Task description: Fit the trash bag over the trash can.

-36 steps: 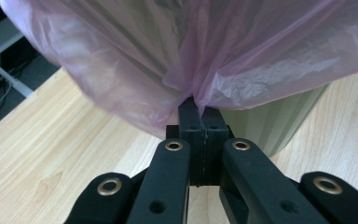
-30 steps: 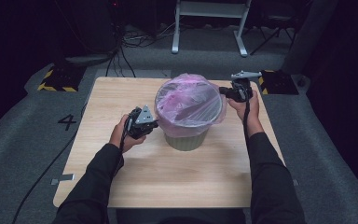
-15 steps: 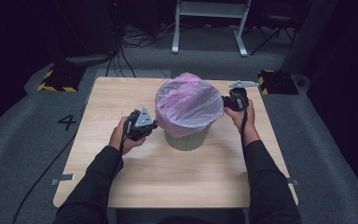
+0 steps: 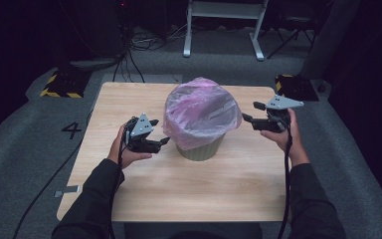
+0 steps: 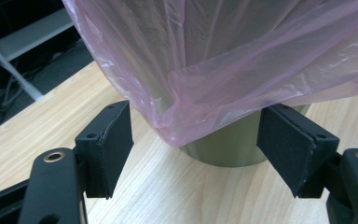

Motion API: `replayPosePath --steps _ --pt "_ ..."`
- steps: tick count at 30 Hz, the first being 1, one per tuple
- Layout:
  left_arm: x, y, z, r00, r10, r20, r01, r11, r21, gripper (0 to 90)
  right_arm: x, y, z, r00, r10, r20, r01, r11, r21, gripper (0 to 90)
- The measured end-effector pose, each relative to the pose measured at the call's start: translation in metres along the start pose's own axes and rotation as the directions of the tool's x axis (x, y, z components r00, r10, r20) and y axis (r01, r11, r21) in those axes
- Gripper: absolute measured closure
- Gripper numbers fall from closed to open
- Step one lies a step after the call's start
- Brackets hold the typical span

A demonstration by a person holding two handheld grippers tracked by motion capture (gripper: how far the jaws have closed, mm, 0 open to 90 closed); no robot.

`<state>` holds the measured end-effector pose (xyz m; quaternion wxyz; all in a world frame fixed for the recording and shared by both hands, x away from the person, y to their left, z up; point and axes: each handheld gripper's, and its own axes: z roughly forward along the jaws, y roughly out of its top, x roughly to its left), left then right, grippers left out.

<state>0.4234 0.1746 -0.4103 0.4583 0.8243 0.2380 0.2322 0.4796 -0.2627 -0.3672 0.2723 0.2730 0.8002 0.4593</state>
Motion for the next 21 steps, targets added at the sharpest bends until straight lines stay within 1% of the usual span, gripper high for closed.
replayPosePath --steps 1,2,3,4,5,6,7,9,10,11,12,13,14,15,16,17,18,20,21 --pt "0.000 0.000 -0.001 0.9999 0.000 0.010 0.000 1.0000 0.000 25.8 0.005 0.000 -0.007 0.9991 -0.033 -0.026 0.033 0.999 -0.005 34.4" --pt "0.000 0.000 -0.001 0.9999 -0.003 0.011 0.004 1.0000 -0.002 25.8 0.012 0.001 -0.012 0.9969 -0.065 -0.044 0.065 0.998 -0.013 33.5" --pt "0.001 0.000 0.000 0.9999 -0.007 0.011 0.007 1.0000 -0.004 25.7 0.019 0.001 -0.016 0.9934 -0.091 -0.071 0.089 0.996 -0.020 33.1" --pt "0.001 0.000 0.000 0.9999 -0.008 0.014 0.008 1.0000 -0.003 25.7 0.026 0.001 -0.019 0.9892 -0.121 -0.083 0.120 0.993 -0.020 32.9" --pt "0.000 0.001 0.001 0.9998 -0.009 0.019 0.009 1.0000 0.000 25.8 0.033 0.002 -0.021 0.9858 -0.150 -0.076 0.149 0.989 -0.017 32.6" --pt "0.000 0.001 0.003 0.9999 -0.008 0.015 0.008 1.0000 0.001 25.8 0.039 0.003 -0.022 0.9835 -0.166 -0.073 0.164 0.986 -0.021 32.6" --pt "0.000 0.001 0.005 0.9997 -0.010 0.024 0.010 0.9999 0.003 26.5 0.044 0.004 -0.022 0.9823 -0.172 -0.075 0.170 0.985 -0.032 33.2" --pt "-0.001 0.002 0.007 0.9997 -0.006 0.026 0.006 1.0000 0.002 29.2 0.050 0.005 -0.019 0.9787 -0.201 -0.039 0.200 0.979 -0.027 35.6" --pt "-0.001 0.003 0.009 0.9997 -0.004 0.024 0.004 1.0000 0.006 30.1 0.052 0.006 -0.018 0.9769 -0.211 -0.038 0.210 0.977 -0.026 38.3" --pt "-0.001 0.003 0.010 0.9994 -0.002 0.034 0.002 1.0000 0.004 34.9 0.055 0.006 -0.016 0.9728 -0.231 -0.018 0.231 0.973 -0.020 43.2" --pt "-0.001 0.004 0.011 0.9995 0.008 0.030 -0.008 1.0000 0.000 38.4 0.056 0.006 -0.014 0.9712 -0.238 -0.009 0.238 0.971 -0.015 48.6" --pt "-0.001 0.004 0.012 0.9997 0.012 0.020 -0.012 0.9999 0.006 41.3 0.057 0.006 -0.011 0.9686 -0.249 -0.009 0.248 0.969 -0.013 58.7" --pt "-0.001 0.004 0.013 0.9995 0.015 0.029 -0.015 0.9998 0.010 46.8 0.057 0.006 -0.010 0.9681 -0.250 -0.009 0.250 0.968 -0.019 66.8" --pt "-0.001 0.004 0.013 0.9992 0.016 0.036 -0.016 0.9998 0.008 53.0 0.057 0.005 -0.008 0.9681 -0.250 -0.013 0.250 0.968 -0.022 73.1" --pt "-0.001 0.005 0.013 0.9993 0.025 0.027 -0.025 0.9997 0.008 54.9 0.057 0.005 -0.007 0.9678 -0.251 -0.014 0.251 0.968 -0.030 77.2" --pt "-0.001 0.005 0.013 0.9991 0.034 0.027 -0.034 0.9994 0.009 63.4 0.058 0.004 -0.007 0.9672 -0.252 -0.030 0.250 0.967 -0.053 84.9" --pt "0.000 0.005 0.013 0.9987 0.041 0.030 -0.041 0.9991 0.008 68.7 0.059 0.003 -0.007 0.9662 -0.255 -0.037 0.253 0.966 -0.058 89.6" --pt "0.000 0.005 0.012 0.9986 0.049 0.021 -0.049 0.9987 0.012 77.6 0.062 0.001 -0.007 0.9628 -0.267 -0.042 0.264 0.962 -0.067 90.0" --pt "0.000 0.005 0.012 0.9983 0.052 0.025 -0.053 0.9985 0.015 82.4 0.063 0.000 -0.007 0.9616 -0.269 -0.054 0.265 0.961 -0.074 90.0"
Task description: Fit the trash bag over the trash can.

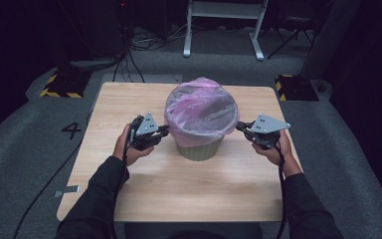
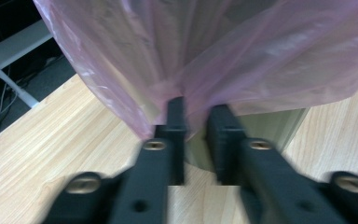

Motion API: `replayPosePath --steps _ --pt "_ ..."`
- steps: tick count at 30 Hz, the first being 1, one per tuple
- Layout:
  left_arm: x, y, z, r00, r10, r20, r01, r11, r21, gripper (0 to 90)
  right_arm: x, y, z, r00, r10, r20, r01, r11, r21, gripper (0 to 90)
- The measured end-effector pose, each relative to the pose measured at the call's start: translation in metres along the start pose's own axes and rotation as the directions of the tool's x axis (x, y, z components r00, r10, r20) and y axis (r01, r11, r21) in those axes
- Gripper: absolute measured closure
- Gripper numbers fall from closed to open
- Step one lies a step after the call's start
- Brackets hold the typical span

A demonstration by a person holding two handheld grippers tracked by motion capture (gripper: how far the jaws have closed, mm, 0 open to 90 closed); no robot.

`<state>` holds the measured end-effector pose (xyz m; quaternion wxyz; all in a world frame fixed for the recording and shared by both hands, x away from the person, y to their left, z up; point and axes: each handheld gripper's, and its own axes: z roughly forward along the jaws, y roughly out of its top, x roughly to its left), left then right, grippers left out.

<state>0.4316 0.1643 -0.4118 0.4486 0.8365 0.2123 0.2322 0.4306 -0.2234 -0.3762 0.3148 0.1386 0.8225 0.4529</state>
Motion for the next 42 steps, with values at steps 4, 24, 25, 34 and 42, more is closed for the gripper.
replayPosePath --steps 4,24,25,34,42 --pt "-0.002 -0.002 0.004 0.9996 0.027 0.013 -0.027 0.9990 0.036 89.9 0.004 -0.006 0.001 0.9995 0.007 -0.032 -0.007 1.000 0.008 90.0" --pt "0.009 -0.030 0.020 0.9949 -0.067 -0.075 0.074 0.9934 0.088 63.0 0.008 -0.052 0.032 0.9886 0.123 -0.087 -0.109 0.983 0.150 85.5" --pt "0.010 -0.030 0.016 0.9928 -0.084 -0.086 0.090 0.9936 0.069 53.2 0.007 -0.052 0.029 0.9859 0.141 -0.090 -0.129 0.983 0.131 81.6" --pt "0.001 -0.027 -0.036 0.9835 -0.171 -0.059 0.169 0.9850 -0.033 17.8 -0.010 -0.046 -0.019 0.9478 0.279 -0.154 -0.277 0.960 0.037 27.3" --pt "-0.022 -0.041 -0.040 0.9856 -0.165 -0.036 0.168 0.9808 0.098 18.0 -0.019 -0.020 -0.051 0.9486 0.288 -0.132 -0.296 0.954 -0.047 24.9"
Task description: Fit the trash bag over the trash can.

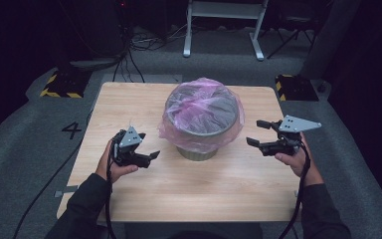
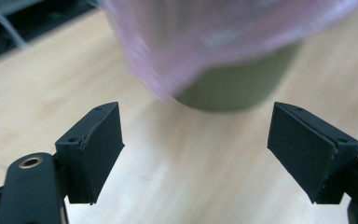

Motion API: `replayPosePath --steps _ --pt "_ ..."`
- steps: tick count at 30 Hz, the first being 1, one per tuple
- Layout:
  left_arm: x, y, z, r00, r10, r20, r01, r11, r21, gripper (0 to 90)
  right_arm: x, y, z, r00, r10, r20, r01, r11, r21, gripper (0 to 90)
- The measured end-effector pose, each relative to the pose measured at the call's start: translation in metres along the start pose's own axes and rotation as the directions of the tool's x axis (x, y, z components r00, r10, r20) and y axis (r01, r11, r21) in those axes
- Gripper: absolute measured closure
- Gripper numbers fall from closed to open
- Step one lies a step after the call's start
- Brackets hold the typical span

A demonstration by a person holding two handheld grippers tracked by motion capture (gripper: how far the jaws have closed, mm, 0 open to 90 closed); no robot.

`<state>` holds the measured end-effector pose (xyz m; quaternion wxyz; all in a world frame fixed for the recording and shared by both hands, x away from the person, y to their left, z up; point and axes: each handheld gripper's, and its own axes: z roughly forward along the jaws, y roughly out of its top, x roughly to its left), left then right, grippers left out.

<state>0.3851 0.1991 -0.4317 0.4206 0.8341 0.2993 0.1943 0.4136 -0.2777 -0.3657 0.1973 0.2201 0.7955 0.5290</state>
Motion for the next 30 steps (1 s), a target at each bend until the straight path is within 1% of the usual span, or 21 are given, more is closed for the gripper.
replayPosePath --steps 1,2,3,5,7,8,9,10,11,12,13,15,17,19,22,23,25,26,27,29,30 --pt "-0.002 -0.003 0.002 1.0000 0.005 0.004 -0.005 0.9999 0.013 18.3 0.001 0.007 -0.002 0.9999 -0.011 -0.003 0.011 1.000 -0.007 25.2" --pt "-0.002 -0.003 0.002 1.0000 0.005 0.004 -0.005 0.9999 0.013 18.1 0.003 0.015 -0.003 0.9995 -0.031 0.004 0.031 0.999 -0.008 25.2" --pt "-0.007 -0.010 0.006 0.9999 0.009 0.010 -0.010 0.9990 0.043 18.1 0.004 0.025 -0.003 0.9986 -0.048 0.020 0.049 0.999 -0.016 25.2" --pt "-0.009 -0.016 0.011 0.9998 0.009 0.019 -0.011 0.9979 0.063 18.2 0.005 0.039 -0.002 0.9986 -0.044 0.028 0.045 0.998 -0.032 25.4" --pt "-0.011 -0.021 0.014 0.9995 -0.007 0.032 0.005 0.9974 0.072 18.3 0.007 0.054 0.002 0.9972 -0.057 0.049 0.059 0.997 -0.041 26.0" --pt "-0.011 -0.021 0.014 0.9995 -0.007 0.032 0.005 0.9974 0.072 18.3 0.007 0.054 0.002 0.9972 -0.057 0.049 0.059 0.997 -0.041 26.0" --pt "-0.014 -0.027 0.017 0.9988 -0.011 0.048 0.007 0.9966 0.082 18.3 0.008 0.066 0.010 0.9953 -0.072 0.065 0.074 0.997 -0.030 26.0" --pt "-0.015 -0.029 0.019 0.9986 -0.011 0.051 0.006 0.9959 0.090 18.1 0.008 0.070 0.012 0.9948 -0.077 0.066 0.079 0.997 -0.027 26.0" --pt "-0.016 -0.032 0.020 0.9990 -0.008 0.044 0.004 0.9958 0.091 18.1 0.008 0.074 0.016 0.9948 -0.080 0.062 0.082 0.996 -0.021 26.0" --pt "-0.016 -0.032 0.020 0.9990 -0.008 0.044 0.004 0.9958 0.091 18.3 0.008 0.074 0.016 0.9948 -0.080 0.062 0.082 0.996 -0.021 26.0" --pt "-0.017 -0.037 0.023 0.9988 -0.006 0.048 0.001 0.9930 0.118 18.4 0.008 0.081 0.025 0.9938 -0.089 0.067 0.089 0.996 -0.001 26.0" --pt "-0.017 -0.040 0.025 0.9984 -0.014 0.054 0.007 0.9924 0.123 18.1 0.007 0.086 0.032 0.9947 -0.082 0.062 0.081 0.997 0.014 26.1" --pt "-0.018 -0.042 0.026 0.9986 -0.012 0.052 0.005 0.9919 0.127 18.2 0.006 0.091 0.040 0.9930 -0.093 0.073 0.091 0.995 0.037 26.0" --pt "-0.018 -0.043 0.028 0.9987 -0.011 0.049 0.004 0.9913 0.132 18.1 0.005 0.095 0.047 0.9926 -0.093 0.079 0.089 0.995 0.051 26.0" --pt "-0.019 -0.049 0.033 0.9994 0.018 0.031 -0.023 0.9874 0.156 18.2 0.003 0.101 0.060 0.9922 -0.089 0.088 0.083 0.994 0.072 26.1" --pt "-0.019 -0.049 0.033 0.9994 0.018 0.031 -0.023 0.9874 0.156 18.1 0.003 0.101 0.060 0.9922 -0.089 0.088 0.083 0.994 0.072 26.1" --pt "-0.018 -0.050 0.035 0.9992 0.003 0.041 -0.009 0.9873 0.159 18.1 0.003 0.106 0.069 0.9895 -0.111 0.093 0.101 0.989 0.104 25.8" --pt "-0.018 -0.051 0.036 0.9992 0.004 0.041 -0.010 0.9877 0.156 17.8 0.002 0.109 0.078 0.9885 -0.112 0.101 0.100 0.987 0.123 25.9" --pt "-0.018 -0.051 0.037 0.9995 0.010 0.029 -0.014 0.9864 0.164 17.8 0.001 0.110 0.081 0.9900 -0.105 0.094 0.092 0.987 0.130 26.2" --pt "-0.017 -0.052 0.038 0.9995 0.007 0.031 -0.012 0.9857 0.168 17.7 0.001 0.112 0.088 0.9902 -0.104 0.093 0.091 0.986 0.137 26.3" --pt "-0.016 -0.053 0.039 0.9995 0.006 0.030 -0.011 0.9839 0.178 17.6 0.001 0.113 0.090 0.9911 -0.099 0.088 0.087 0.987 0.139 26.4"
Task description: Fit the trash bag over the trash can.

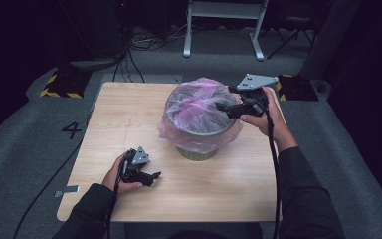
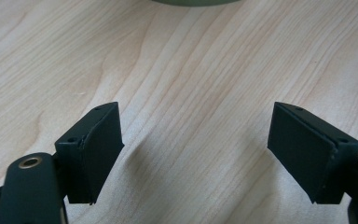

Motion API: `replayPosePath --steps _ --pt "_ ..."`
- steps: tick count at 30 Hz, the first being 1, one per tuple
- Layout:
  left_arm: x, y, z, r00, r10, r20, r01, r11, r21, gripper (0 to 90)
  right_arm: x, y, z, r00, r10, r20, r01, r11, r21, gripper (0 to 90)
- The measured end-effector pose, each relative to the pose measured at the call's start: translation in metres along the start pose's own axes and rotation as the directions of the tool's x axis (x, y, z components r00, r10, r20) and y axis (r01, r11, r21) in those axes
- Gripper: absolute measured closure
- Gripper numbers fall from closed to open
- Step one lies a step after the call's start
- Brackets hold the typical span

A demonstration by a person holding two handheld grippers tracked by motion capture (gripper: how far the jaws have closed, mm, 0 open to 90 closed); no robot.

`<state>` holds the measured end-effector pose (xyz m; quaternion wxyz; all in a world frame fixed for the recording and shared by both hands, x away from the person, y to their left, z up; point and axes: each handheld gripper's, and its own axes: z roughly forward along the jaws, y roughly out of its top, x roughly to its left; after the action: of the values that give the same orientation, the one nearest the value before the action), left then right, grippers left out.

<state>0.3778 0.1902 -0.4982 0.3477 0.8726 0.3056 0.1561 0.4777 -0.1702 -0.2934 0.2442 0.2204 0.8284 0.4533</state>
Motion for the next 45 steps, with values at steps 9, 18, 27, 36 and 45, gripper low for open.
replayPosePath --steps 9,18,27,36,45 --pt "0.008 -0.005 0.002 0.9989 -0.037 0.028 0.037 0.9993 -0.009 15.3 0.005 0.007 0.025 0.9984 -0.026 -0.051 0.029 0.998 0.061 30.6" --pt "0.009 -0.005 0.003 0.9981 -0.049 0.038 0.049 0.9987 -0.010 15.1 0.010 0.008 0.044 0.9935 -0.054 -0.100 0.067 0.990 0.125 36.2" --pt "0.009 -0.005 0.003 0.9980 -0.050 0.039 0.050 0.9987 -0.010 15.1 0.007 0.008 0.059 0.9920 -0.050 -0.116 0.074 0.976 0.207 38.9" --pt "0.009 -0.005 0.003 0.9980 -0.049 0.038 0.050 0.9987 -0.010 15.1 0.010 0.012 0.070 0.9864 -0.089 -0.138 0.125 0.952 0.278 38.3" --pt "0.009 -0.005 0.003 0.9980 -0.050 0.039 0.050 0.9987 -0.010 15.2 0.008 0.014 0.080 0.9808 -0.097 -0.169 0.155 0.916 0.371 29.2"
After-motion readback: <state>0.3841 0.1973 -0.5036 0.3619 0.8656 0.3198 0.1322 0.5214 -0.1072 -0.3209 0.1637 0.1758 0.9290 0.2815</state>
